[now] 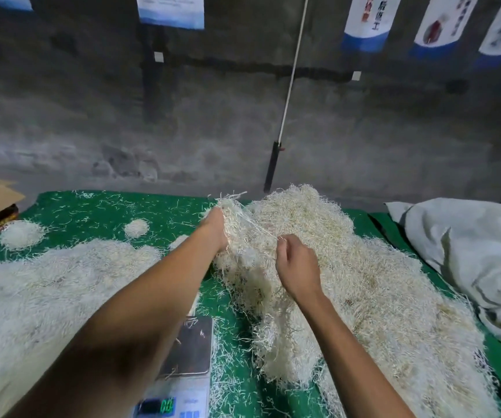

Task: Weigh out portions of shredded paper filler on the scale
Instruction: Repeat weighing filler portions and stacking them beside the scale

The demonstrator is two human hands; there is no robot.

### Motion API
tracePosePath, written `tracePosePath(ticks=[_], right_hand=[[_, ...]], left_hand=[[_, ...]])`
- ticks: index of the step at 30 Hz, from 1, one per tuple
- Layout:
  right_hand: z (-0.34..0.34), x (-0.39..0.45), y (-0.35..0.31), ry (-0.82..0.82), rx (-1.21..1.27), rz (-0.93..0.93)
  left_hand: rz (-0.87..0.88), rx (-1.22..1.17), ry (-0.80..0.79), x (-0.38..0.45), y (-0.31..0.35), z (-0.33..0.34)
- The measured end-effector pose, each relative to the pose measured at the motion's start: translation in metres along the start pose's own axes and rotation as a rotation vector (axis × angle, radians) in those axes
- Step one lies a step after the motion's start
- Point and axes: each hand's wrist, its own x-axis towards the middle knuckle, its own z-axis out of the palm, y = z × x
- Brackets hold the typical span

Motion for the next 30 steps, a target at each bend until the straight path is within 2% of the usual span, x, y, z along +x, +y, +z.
tracePosePath(ticks=[1, 4, 6, 8, 11, 13, 15, 17, 18, 19, 21, 24, 26, 28, 30], right_hand=[[-0.001, -0.001, 0.01, -0.037, -0.095, 0.076], [0.004, 0.001, 0.033, -0.282, -0.429, 0.279], [0.012, 0.006, 0.029, -0.284, -0.383, 0.246], [0.02, 0.01, 0.012, -0.271, -0.097, 0.228], [0.035, 0.006, -0.024, -0.333, 0.691, 0.567], [0.041, -0.001, -0.042, -0.309, 1.142, 0.722], [0.044, -0.006, -0.056, -0.305, 1.308, 0.731], [0.049, -0.018, -0.072, -0.338, 1.26, 0.653], [0.054, -0.027, -0.081, -0.345, 1.163, 0.584], [0.059, -0.038, -0.09, -0.351, 1.033, 0.512], [0.072, -0.057, -0.101, -0.375, 0.762, 0.413], [0.092, -0.077, -0.107, -0.408, 0.645, 0.366], [0.108, -0.089, -0.106, -0.39, 0.569, 0.401], [0.123, -0.103, -0.107, -0.366, 0.503, 0.436], [0.134, -0.118, -0.106, -0.285, 0.519, 0.443]], left_hand=[[-0.018, -0.037, -0.048, -0.001, 0.005, -0.001], [0.0, -0.076, -0.226, -0.005, 0.018, 0.003], [0.04, -0.124, -0.333, -0.017, 0.025, 0.0], [0.076, -0.074, -0.279, -0.028, 0.029, -0.005], [0.092, 0.042, -0.186, -0.033, 0.022, -0.024], [0.036, 0.046, -0.261, -0.045, 0.011, -0.041], [0.015, 0.048, -0.304, -0.053, -0.006, -0.063], [0.004, 0.031, -0.425, -0.053, -0.024, -0.092], [-0.025, -0.042, -0.533, -0.052, -0.035, -0.105], [-0.021, -0.079, -0.56, -0.055, -0.044, -0.115], [0.073, -0.062, -0.468, -0.056, -0.064, -0.133], [0.238, 0.104, -0.209, -0.045, -0.091, -0.169], [0.231, 0.194, -0.262, -0.04, -0.105, -0.196], [0.169, 0.133, -0.392, -0.032, -0.123, -0.22], [0.124, 0.026, -0.419, -0.03, -0.135, -0.23]])
